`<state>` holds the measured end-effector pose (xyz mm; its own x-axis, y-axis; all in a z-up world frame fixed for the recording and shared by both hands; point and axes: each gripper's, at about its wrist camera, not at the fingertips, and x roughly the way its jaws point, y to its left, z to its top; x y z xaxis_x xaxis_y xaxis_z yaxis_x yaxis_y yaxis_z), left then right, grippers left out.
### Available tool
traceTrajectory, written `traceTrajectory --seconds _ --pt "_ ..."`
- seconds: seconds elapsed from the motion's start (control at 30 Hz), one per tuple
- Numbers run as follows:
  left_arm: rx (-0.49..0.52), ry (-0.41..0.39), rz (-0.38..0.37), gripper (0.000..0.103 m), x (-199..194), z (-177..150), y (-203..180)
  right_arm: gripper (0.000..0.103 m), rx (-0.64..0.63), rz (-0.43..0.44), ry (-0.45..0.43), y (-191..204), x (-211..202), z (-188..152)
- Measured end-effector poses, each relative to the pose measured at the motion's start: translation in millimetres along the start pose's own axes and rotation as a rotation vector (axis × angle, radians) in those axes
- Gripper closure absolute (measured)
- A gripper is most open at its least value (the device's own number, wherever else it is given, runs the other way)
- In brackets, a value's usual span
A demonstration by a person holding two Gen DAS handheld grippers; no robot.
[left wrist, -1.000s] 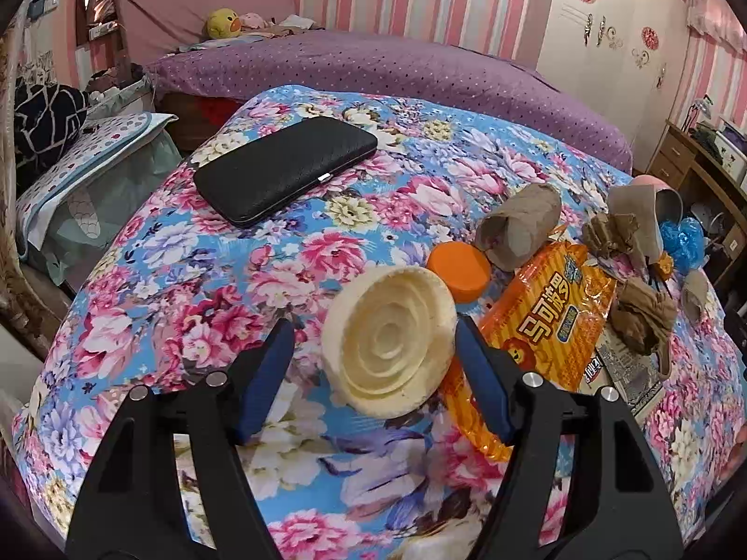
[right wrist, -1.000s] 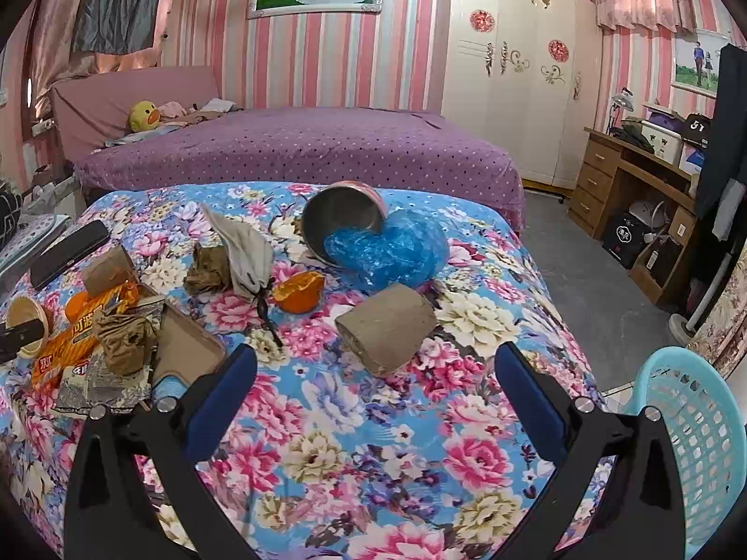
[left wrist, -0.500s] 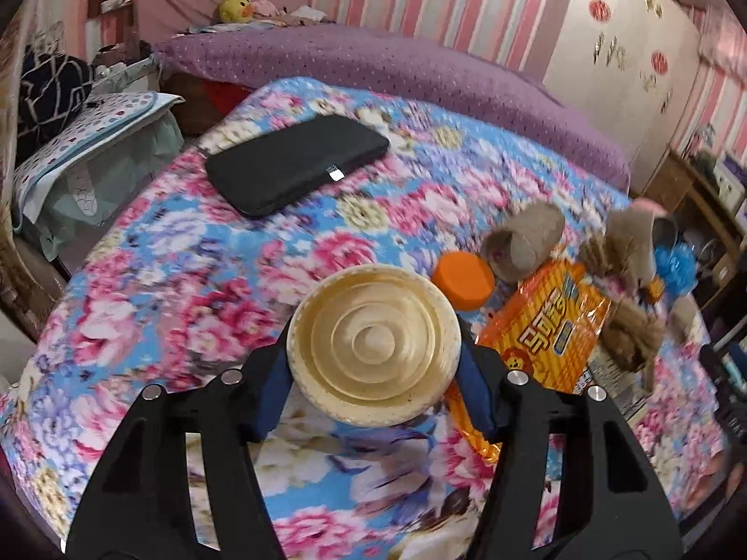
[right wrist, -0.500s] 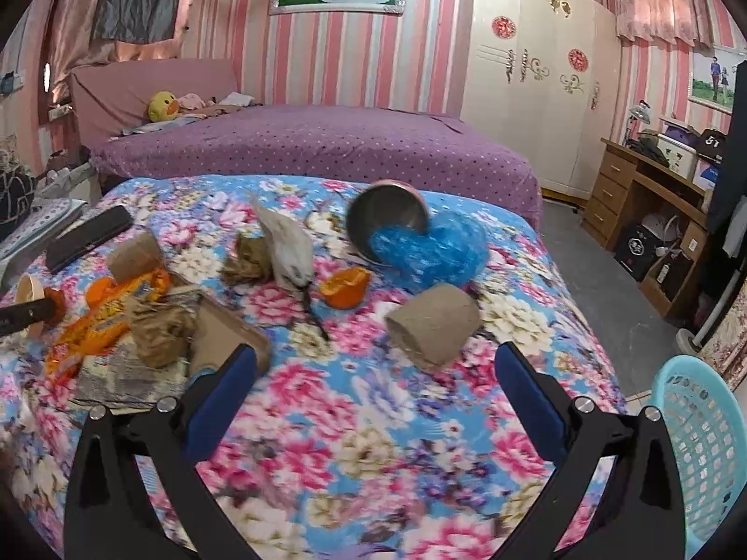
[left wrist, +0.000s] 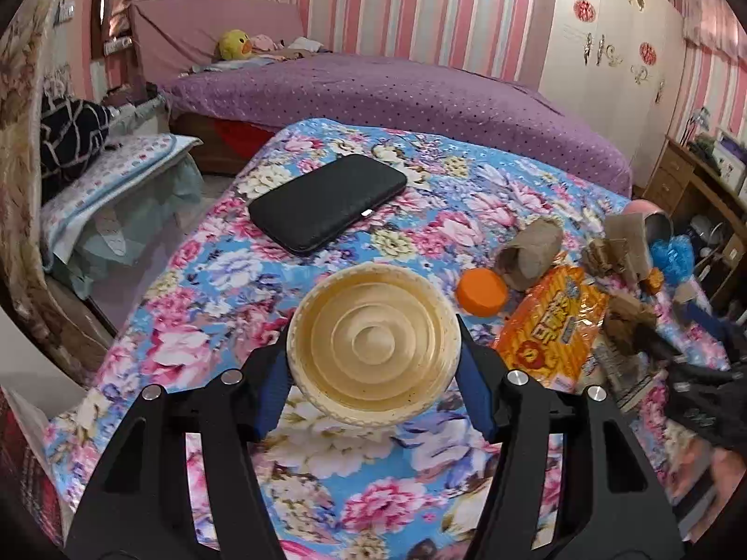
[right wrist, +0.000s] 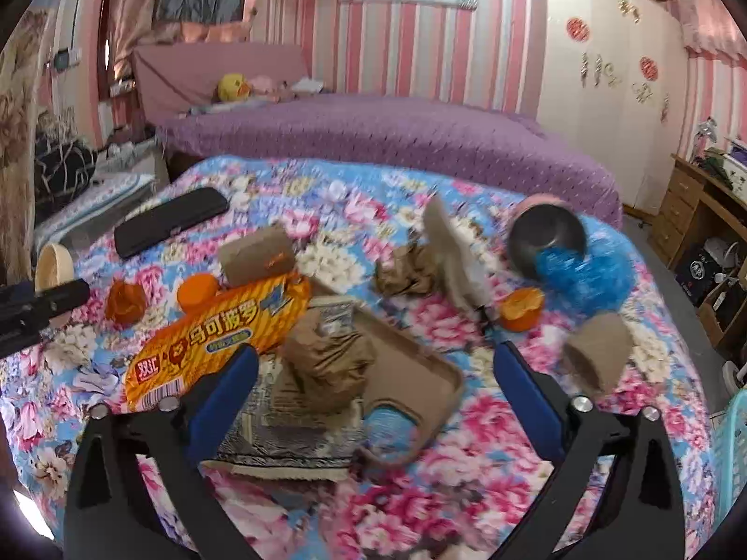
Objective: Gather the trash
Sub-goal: 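Carry cup and paper to the blue basket and open both tools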
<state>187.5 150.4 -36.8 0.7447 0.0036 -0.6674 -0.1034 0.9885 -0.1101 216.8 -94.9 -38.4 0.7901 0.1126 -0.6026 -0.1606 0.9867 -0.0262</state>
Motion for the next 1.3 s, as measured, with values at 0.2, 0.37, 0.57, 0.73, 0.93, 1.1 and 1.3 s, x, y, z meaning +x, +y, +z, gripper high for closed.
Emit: traceTrajectory --seconds 0.2,0.37,0.57,0.73,0.93,1.1,1.3 --pt "0.006 -0.014 -0.012 0.043 -4 0 -13 0.059 0.003 0.116 0.025 0 4 -3" --pt "0.026 -0.036 -0.001 0.043 -10 -3 -35 0.058 0.028 0.093 -0.035 -29 -23 -4" --pt "0.025 -0.034 -0.036 0.043 -23 -13 -70 0.058 0.021 0.010 -0.039 -76 -44 -11" --pt "0.102 -0.087 -0.052 0.043 -45 -10 -113 0.058 0.054 -0.039 -0.070 -123 -71 -13" --pt "0.162 -0.141 -0.149 0.043 -67 -13 -193 0.058 0.091 -0.123 -0.084 -189 -102 -26" --pt "0.245 -0.149 -0.236 0.043 -72 -32 -271 0.058 0.118 -0.223 -0.084 -252 -134 -48" --pt "0.311 -0.080 -0.356 0.043 -64 -63 -357 0.058 0.160 -0.353 -0.066 -331 -165 -84"
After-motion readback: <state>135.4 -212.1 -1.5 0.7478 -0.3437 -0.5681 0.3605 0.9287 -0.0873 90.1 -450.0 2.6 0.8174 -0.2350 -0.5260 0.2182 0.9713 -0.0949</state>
